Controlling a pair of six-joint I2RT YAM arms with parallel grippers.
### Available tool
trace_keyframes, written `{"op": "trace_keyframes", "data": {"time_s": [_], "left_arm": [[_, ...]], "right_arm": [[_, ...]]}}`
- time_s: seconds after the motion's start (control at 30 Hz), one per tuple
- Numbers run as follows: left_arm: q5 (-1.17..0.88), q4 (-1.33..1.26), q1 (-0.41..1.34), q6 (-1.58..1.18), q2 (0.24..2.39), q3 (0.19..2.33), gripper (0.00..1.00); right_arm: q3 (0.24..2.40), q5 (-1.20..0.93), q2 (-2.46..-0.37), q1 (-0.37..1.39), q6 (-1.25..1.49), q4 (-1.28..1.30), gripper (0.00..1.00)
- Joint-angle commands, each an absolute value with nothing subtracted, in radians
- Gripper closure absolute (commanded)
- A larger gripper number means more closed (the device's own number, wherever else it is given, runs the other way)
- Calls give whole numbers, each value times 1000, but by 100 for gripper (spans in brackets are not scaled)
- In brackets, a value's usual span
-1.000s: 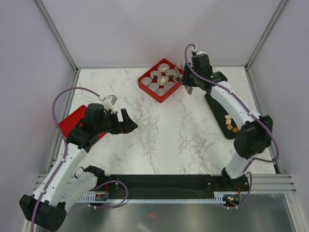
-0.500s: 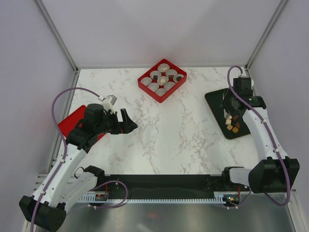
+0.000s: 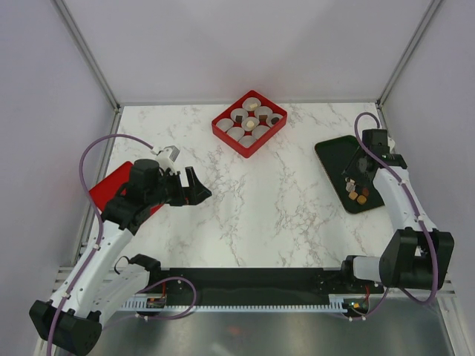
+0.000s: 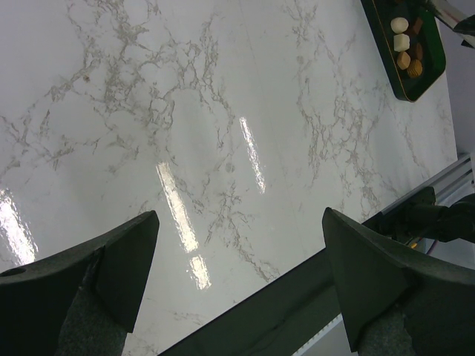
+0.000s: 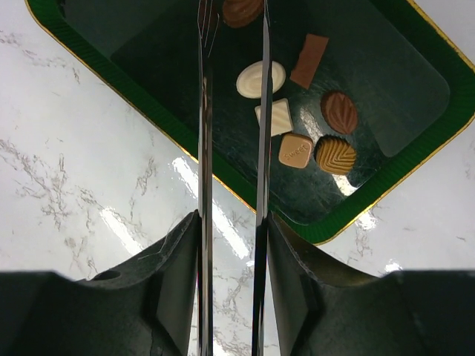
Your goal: Pack the chocolate
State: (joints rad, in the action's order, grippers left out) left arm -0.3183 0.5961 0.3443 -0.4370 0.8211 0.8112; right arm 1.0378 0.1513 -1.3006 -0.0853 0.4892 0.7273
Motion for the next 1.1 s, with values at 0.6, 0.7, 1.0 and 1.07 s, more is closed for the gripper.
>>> {"op": "trace_keyframes", "data": {"time_s": [0.6,0.7,1.0,1.07], "left_arm": [[-330,568,342,-394,819,807,0],[-331,568,342,-394,818,807,0],[-334,569,342,-394,822,808,0],[-331,569,342,-394,822,807,0]], "right_arm": [[993,71,-1335,-97,538,621,56],[982,37,-1313,-97,541,626,57],[1000,2,-1284,-98,537,629,63],[1014,2,-1284,-97,534,629,63]]}}
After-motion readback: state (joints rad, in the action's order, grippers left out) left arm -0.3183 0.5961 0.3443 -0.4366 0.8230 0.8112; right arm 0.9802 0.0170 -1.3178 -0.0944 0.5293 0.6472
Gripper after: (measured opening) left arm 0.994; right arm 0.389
